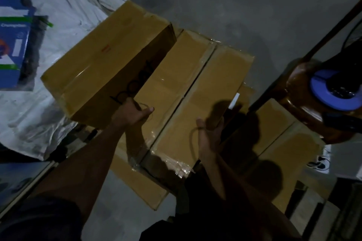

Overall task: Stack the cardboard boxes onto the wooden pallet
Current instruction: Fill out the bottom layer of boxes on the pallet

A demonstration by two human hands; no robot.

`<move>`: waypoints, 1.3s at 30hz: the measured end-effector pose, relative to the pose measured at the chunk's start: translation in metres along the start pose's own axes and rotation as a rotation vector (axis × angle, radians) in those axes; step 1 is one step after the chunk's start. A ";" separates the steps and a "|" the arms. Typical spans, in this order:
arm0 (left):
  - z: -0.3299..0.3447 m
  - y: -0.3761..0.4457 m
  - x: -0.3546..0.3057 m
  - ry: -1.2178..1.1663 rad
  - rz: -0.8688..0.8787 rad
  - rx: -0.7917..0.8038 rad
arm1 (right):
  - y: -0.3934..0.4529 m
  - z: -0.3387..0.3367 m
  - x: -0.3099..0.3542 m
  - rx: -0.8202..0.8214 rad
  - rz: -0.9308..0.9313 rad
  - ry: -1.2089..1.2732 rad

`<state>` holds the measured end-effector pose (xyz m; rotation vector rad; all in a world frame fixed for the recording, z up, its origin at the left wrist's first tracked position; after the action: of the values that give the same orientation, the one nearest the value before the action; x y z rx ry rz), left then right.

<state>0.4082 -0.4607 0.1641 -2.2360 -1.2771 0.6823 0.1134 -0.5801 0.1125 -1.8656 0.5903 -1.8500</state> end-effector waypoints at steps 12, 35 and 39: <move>-0.010 0.016 -0.043 -0.075 0.101 -0.109 | 0.011 -0.004 -0.015 -0.053 0.046 0.058; 0.056 -0.293 0.168 -0.298 -0.067 -0.530 | -0.208 -0.089 -0.075 0.378 -0.173 -0.107; 0.060 -0.373 0.218 -0.285 -0.183 -0.654 | -0.296 -0.096 -0.065 0.494 -0.225 -0.253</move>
<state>0.2275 -0.0902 0.3080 -2.5225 -2.0570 0.5836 0.0143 -0.3042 0.2340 -1.8274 -0.1600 -1.6551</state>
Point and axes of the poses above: each hand's wrist, its own y-axis towards the middle knuckle, its own z-axis out of the palm, x = y × z, the point moved 9 cm from there along y, towards the middle knuckle, and after that the axes turned 13 degrees about y, right-handed, at the moved point
